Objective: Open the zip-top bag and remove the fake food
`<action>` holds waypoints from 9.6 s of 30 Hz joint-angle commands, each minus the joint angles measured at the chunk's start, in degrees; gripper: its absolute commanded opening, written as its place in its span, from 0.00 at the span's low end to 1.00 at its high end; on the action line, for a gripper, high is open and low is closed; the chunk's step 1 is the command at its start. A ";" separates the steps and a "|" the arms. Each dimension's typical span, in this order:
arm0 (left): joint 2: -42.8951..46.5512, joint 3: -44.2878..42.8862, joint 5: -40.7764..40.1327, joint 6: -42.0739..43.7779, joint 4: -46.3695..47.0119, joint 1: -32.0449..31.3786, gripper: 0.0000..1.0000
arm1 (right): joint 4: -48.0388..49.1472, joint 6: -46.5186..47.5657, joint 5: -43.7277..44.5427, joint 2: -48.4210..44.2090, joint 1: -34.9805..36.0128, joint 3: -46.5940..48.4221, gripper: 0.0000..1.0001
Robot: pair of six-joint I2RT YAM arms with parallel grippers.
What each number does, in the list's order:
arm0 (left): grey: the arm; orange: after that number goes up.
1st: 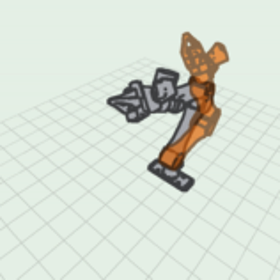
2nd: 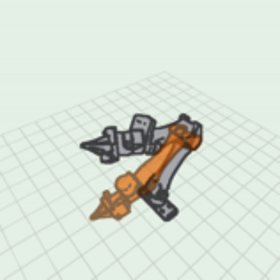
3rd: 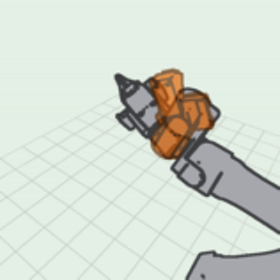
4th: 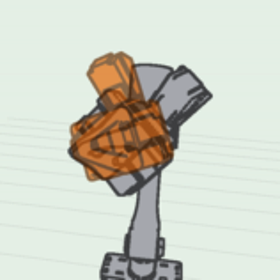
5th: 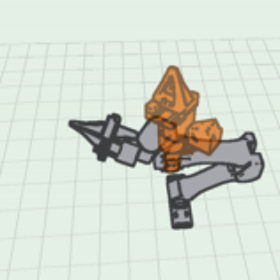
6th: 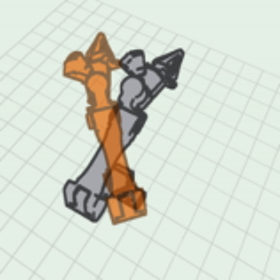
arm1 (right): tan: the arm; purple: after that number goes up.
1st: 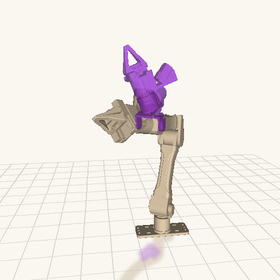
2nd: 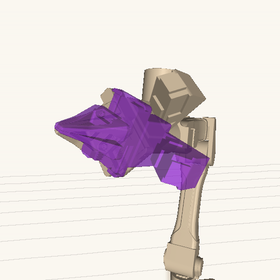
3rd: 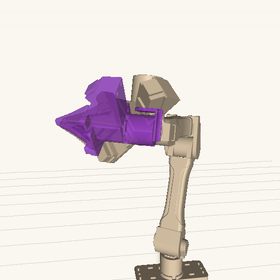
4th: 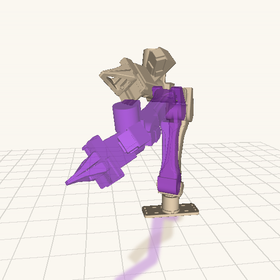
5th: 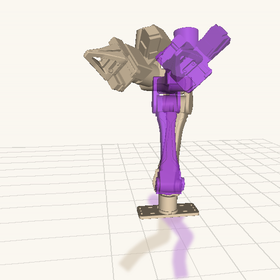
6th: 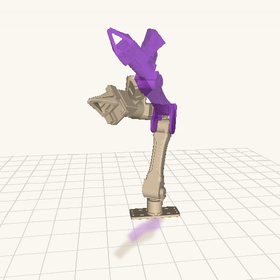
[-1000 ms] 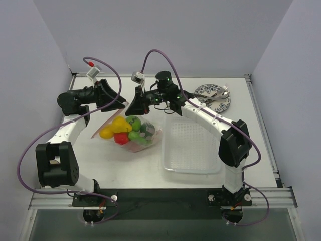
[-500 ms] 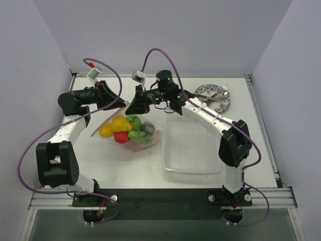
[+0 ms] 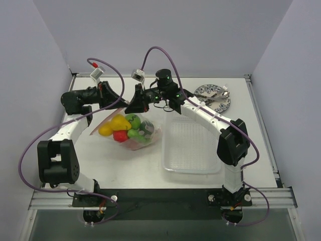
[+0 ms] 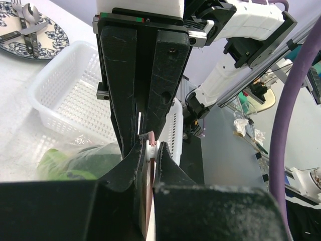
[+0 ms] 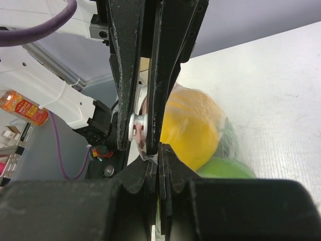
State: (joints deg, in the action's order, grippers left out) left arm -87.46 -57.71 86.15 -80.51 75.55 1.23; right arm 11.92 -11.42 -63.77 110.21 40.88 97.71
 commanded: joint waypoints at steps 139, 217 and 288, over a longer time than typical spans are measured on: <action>-8.67 -17.41 5.69 3.35 20.34 30.50 0.00 | 29.82 -13.37 23.60 11.69 -12.32 12.07 0.00; -12.96 -41.98 10.44 -22.00 20.16 5.72 0.97 | -2.52 0.61 46.63 -36.65 4.99 -42.52 1.00; 28.15 -5.12 -68.33 108.53 -139.23 15.20 0.65 | 5.92 1.40 49.36 -49.13 6.49 -54.47 1.00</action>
State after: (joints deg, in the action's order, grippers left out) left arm -54.68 -59.00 10.35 20.58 -54.74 16.12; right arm 15.22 -10.02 -13.50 61.89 48.42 43.22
